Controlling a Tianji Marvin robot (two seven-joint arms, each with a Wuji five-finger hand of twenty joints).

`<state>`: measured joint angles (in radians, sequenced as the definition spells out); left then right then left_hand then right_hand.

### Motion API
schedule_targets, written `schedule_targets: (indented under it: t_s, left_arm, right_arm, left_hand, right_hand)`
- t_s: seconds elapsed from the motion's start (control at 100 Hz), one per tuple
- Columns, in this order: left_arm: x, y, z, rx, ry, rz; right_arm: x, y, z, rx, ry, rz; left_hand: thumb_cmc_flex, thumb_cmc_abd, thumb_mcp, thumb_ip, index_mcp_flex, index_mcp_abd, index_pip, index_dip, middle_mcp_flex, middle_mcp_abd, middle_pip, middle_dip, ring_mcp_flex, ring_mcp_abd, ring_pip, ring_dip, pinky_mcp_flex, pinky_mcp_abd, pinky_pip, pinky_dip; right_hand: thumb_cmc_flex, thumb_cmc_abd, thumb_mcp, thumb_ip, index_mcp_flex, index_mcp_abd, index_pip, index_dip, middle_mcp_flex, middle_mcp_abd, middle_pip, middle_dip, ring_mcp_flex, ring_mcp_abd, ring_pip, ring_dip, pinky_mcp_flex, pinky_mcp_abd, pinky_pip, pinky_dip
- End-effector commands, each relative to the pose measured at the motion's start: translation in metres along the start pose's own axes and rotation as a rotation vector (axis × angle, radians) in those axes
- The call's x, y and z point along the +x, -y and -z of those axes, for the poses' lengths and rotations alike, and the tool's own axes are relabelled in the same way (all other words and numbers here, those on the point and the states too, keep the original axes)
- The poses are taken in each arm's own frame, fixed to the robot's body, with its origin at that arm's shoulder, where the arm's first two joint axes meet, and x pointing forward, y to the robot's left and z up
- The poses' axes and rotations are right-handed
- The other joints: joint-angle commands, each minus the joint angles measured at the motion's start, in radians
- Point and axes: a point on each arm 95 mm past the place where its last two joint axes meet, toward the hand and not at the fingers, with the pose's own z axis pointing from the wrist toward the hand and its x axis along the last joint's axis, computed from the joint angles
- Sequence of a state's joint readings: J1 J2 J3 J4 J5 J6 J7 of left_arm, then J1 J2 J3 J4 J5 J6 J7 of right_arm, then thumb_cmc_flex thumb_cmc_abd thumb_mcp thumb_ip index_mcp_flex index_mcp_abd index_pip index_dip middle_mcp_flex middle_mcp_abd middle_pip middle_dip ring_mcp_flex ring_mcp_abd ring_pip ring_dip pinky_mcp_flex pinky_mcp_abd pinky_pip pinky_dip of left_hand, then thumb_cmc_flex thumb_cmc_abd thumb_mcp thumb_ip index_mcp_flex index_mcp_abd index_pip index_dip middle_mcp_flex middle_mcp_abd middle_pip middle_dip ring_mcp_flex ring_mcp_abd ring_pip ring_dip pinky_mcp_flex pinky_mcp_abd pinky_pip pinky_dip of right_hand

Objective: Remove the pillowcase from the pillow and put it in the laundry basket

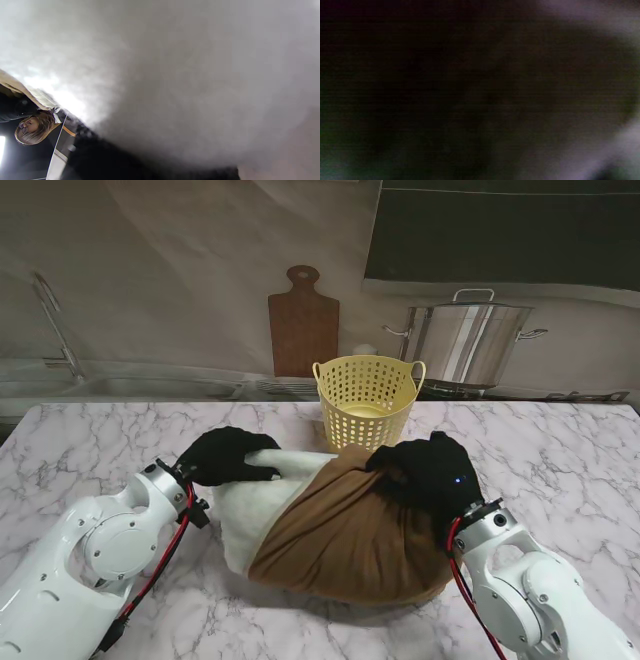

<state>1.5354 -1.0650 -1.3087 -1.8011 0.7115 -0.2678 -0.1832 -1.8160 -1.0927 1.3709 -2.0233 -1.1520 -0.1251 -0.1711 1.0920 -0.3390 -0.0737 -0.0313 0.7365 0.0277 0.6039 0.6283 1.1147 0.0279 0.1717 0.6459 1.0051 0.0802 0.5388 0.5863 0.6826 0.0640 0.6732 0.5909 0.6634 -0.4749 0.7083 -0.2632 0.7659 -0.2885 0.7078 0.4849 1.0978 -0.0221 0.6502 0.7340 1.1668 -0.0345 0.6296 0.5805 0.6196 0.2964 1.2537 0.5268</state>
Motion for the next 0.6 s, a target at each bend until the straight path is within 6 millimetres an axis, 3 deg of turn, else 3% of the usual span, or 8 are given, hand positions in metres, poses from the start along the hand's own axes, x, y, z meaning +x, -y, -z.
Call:
schedule_targets:
  t_s: [0.0,0.2,0.26,0.28,0.37,0.59]
  left_arm:
    - [-0.021,-0.016,0.006,-0.061,0.068,0.009]
    - [-0.019,-0.018,0.002,-0.043,0.068,0.008]
    - [-0.020,-0.018,0.001,-0.034,0.068,0.014]
    - [-0.021,-0.018,0.001,-0.026,0.068,0.013]
    - [-0.024,-0.016,0.002,0.011,0.075,0.010]
    - [-0.034,-0.004,0.010,0.094,0.110,-0.010]
  right_arm:
    - [-0.015,0.011,0.012,0.041,0.056,0.024]
    - [-0.013,0.017,0.014,0.043,0.054,0.008]
    - [-0.013,0.018,0.013,0.039,0.054,-0.001]
    - [-0.013,0.018,0.013,0.038,0.054,-0.005]
    - [-0.012,0.017,0.014,0.023,0.043,-0.006]
    - [0.003,0.014,-0.004,-0.017,-0.008,-0.060]
  left_hand:
    - [0.182,-0.029,0.120,0.047,0.040,-0.012,0.101,0.014,0.065,0.058,0.073,0.026,0.069,0.034,0.076,0.032,0.023,-0.031,0.606,0.027]
    - [0.183,-0.031,0.122,0.047,0.039,-0.014,0.107,0.010,0.065,0.060,0.075,0.027,0.069,0.033,0.077,0.034,0.024,-0.032,0.606,0.031]
    - [0.184,-0.036,0.124,0.049,0.040,-0.012,0.110,0.009,0.072,0.040,0.076,0.029,0.071,0.034,0.080,0.035,0.026,-0.032,0.609,0.033]
    - [0.185,-0.037,0.125,0.049,0.040,-0.013,0.111,0.009,0.070,0.055,0.076,0.029,0.071,0.033,0.081,0.036,0.025,-0.033,0.609,0.034]
    - [0.178,-0.041,0.128,0.052,0.042,-0.011,0.120,0.009,0.079,0.042,0.076,0.037,0.075,0.037,0.089,0.040,0.030,-0.034,0.618,0.040]
    - [0.172,-0.045,0.141,0.055,0.037,-0.013,0.130,0.006,0.072,0.062,0.079,0.044,0.073,0.037,0.096,0.043,0.027,-0.032,0.620,0.046]
  right_hand:
    - [0.156,0.060,0.181,0.099,0.087,-0.034,0.156,0.053,0.024,-0.018,0.057,0.019,0.112,0.040,0.168,0.063,-0.006,0.002,0.033,0.011]
    - [0.152,0.061,0.177,0.098,0.079,-0.035,0.147,0.048,0.023,-0.022,0.048,0.015,0.106,0.037,0.164,0.060,-0.005,0.003,0.033,0.011]
    - [0.152,0.064,0.146,0.101,0.052,-0.031,0.127,0.012,0.013,-0.024,0.013,-0.009,0.082,0.041,0.121,0.043,-0.023,0.007,0.012,0.004]
    - [0.153,0.065,0.127,0.105,0.036,-0.028,0.133,-0.008,0.002,-0.021,-0.001,-0.013,0.069,0.041,0.099,0.039,-0.033,0.011,0.003,0.002]
    - [0.143,0.057,0.071,0.114,-0.029,-0.021,0.171,-0.058,-0.016,-0.030,-0.021,-0.020,0.046,0.031,0.067,0.042,-0.047,0.007,-0.011,0.003]
    - [0.160,0.076,0.119,0.114,0.009,-0.019,0.156,-0.056,0.017,-0.036,0.009,-0.024,0.079,0.029,0.107,0.059,-0.022,-0.008,0.011,0.012]
